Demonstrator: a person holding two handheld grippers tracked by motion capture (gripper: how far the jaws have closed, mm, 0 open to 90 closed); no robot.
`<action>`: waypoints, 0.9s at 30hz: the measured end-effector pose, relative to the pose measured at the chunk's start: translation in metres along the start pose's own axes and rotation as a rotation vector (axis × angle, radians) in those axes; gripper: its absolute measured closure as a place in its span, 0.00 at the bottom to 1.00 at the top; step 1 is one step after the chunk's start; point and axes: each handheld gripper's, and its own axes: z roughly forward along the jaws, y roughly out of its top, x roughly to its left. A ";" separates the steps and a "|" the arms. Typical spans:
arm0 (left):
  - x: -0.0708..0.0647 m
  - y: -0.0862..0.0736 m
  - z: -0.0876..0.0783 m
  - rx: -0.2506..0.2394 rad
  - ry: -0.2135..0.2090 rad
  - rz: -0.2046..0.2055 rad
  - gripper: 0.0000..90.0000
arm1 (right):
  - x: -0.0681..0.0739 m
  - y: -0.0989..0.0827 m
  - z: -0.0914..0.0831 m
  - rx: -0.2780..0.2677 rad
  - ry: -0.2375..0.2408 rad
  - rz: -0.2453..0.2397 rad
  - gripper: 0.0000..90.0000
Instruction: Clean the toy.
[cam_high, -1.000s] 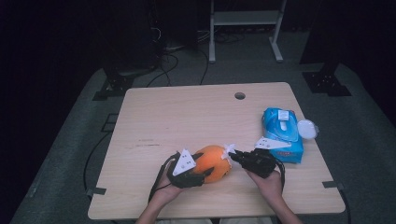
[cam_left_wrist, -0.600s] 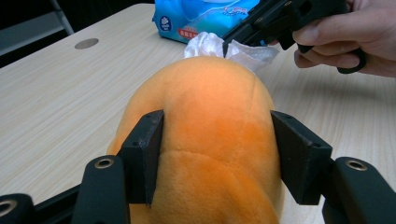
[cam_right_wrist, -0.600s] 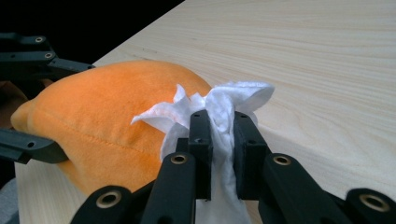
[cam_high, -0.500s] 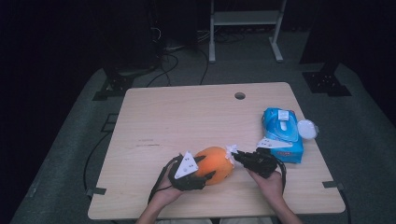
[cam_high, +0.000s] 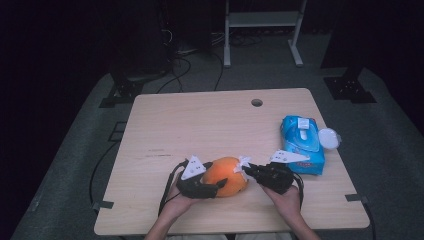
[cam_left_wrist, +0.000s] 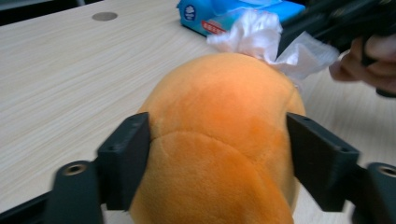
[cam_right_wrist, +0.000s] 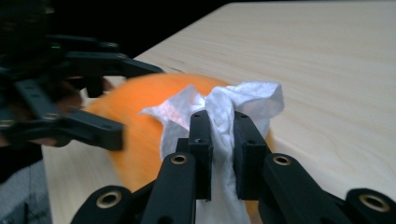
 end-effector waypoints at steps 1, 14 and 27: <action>-0.002 0.000 0.000 0.001 -0.003 0.025 0.34 | 0.006 0.003 0.000 -0.003 0.006 -0.028 0.88; -0.008 0.004 0.004 0.005 0.008 0.048 0.17 | 0.005 0.004 -0.003 0.009 -0.054 -0.087 0.88; -0.007 0.002 0.005 -0.017 0.003 -0.009 0.18 | 0.035 0.013 0.002 0.004 -0.019 -0.189 0.88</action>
